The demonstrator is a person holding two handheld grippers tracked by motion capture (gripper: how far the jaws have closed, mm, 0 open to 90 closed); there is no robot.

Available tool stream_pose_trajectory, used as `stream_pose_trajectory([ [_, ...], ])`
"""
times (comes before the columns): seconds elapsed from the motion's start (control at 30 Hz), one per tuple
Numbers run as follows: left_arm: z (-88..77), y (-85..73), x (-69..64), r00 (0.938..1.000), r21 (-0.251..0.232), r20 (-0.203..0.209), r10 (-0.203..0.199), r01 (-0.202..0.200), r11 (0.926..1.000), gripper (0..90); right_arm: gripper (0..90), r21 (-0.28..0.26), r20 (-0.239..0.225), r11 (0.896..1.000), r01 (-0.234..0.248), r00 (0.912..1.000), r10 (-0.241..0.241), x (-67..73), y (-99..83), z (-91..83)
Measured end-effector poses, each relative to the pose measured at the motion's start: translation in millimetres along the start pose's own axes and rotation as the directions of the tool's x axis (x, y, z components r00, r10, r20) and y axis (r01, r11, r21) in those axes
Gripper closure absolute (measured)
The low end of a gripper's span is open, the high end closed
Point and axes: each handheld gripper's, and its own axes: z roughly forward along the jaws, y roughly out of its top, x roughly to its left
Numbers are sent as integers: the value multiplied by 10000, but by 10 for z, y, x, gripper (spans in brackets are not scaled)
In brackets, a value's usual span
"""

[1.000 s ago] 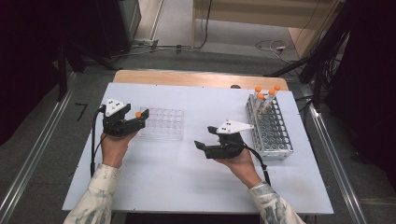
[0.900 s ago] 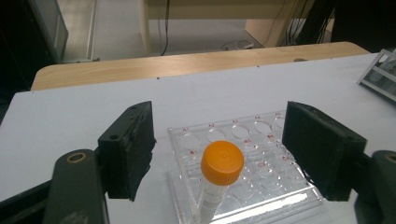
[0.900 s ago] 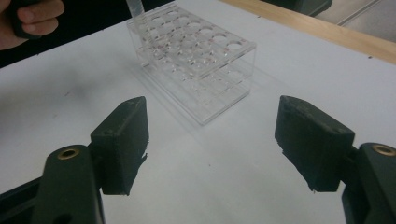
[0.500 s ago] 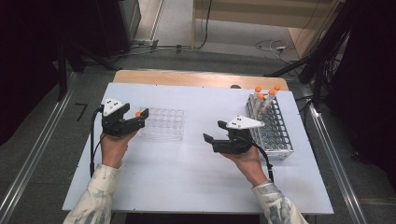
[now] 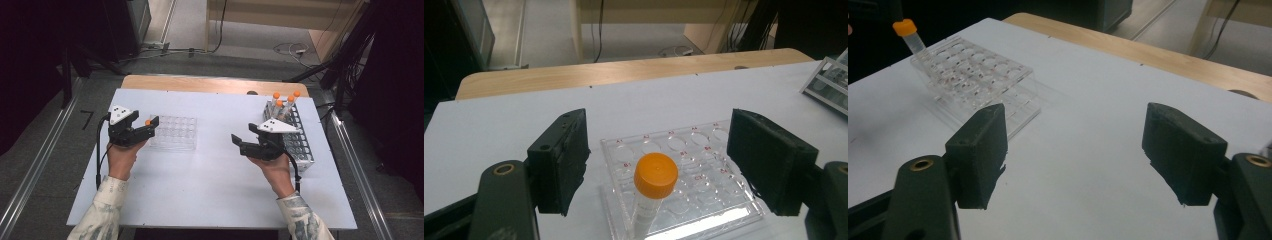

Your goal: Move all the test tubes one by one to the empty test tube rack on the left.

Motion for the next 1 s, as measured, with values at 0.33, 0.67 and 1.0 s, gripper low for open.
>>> stream_pose_trajectory([
  [0.33,-10,2,-4,10000,23,63,21,-21,10000,250,246,-382,1030,9960,-810,9911,846,-236,58,-204],
  [0.67,-12,10,0,10000,12,60,-21,21,10000,254,251,-795,2827,9925,-924,9527,1113,-604,14,-223],
  [1.0,-5,9,1,9999,16,81,-60,60,10000,254,323,-249,3427,9932,-1140,9323,1156,-973,44,-7],
])
